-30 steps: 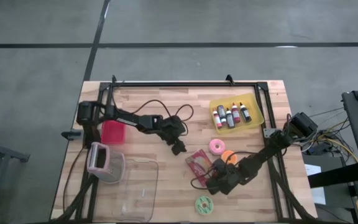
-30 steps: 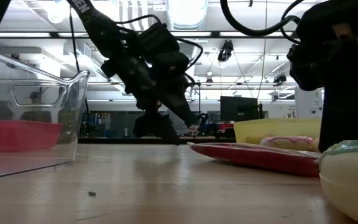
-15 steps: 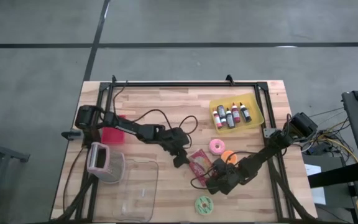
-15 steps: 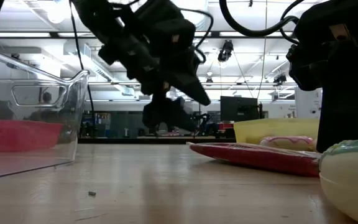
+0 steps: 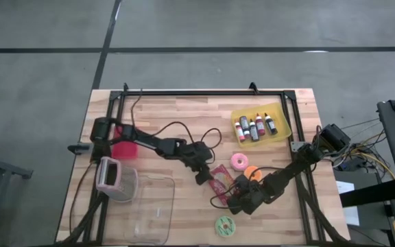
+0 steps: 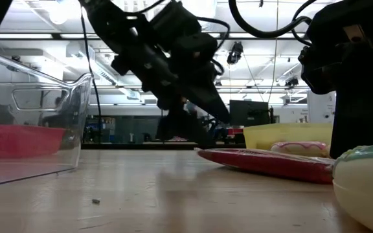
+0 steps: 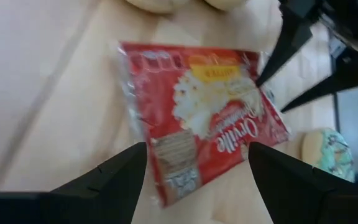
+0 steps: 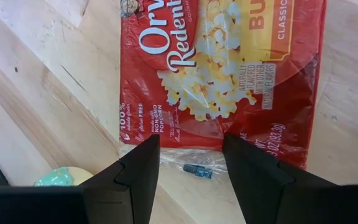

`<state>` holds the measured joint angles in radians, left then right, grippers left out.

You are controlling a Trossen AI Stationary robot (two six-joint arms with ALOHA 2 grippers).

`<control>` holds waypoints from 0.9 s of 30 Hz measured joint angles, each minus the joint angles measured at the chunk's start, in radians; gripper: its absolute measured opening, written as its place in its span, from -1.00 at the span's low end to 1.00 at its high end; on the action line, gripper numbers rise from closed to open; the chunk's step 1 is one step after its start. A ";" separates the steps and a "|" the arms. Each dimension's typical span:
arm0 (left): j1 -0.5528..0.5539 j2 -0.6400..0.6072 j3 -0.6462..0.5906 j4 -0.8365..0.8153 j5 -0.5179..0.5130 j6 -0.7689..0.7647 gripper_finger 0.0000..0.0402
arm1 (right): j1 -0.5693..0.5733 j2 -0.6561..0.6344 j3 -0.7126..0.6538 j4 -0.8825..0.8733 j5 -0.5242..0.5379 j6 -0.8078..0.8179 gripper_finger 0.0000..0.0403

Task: Pick & Place Food Item
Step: Put the popcorn pack into the transparent bin

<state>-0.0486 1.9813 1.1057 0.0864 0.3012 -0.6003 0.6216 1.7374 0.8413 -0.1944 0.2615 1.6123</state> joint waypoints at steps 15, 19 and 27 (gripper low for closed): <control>0.007 0.061 0.057 -0.002 0.056 0.017 0.44 | 0.000 0.000 0.000 -0.001 0.000 -0.019 -0.12; 0.020 0.032 0.061 -0.017 0.058 0.027 0.44 | 0.000 0.000 0.000 -0.001 0.000 -0.018 -0.12; 0.021 0.016 0.058 -0.120 -0.029 0.070 0.44 | 0.000 0.000 0.000 0.000 0.001 -0.019 -0.12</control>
<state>-0.0273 1.9976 1.1637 -0.0333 0.2726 -0.5298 0.6216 1.7374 0.8413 -0.1947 0.2621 1.5936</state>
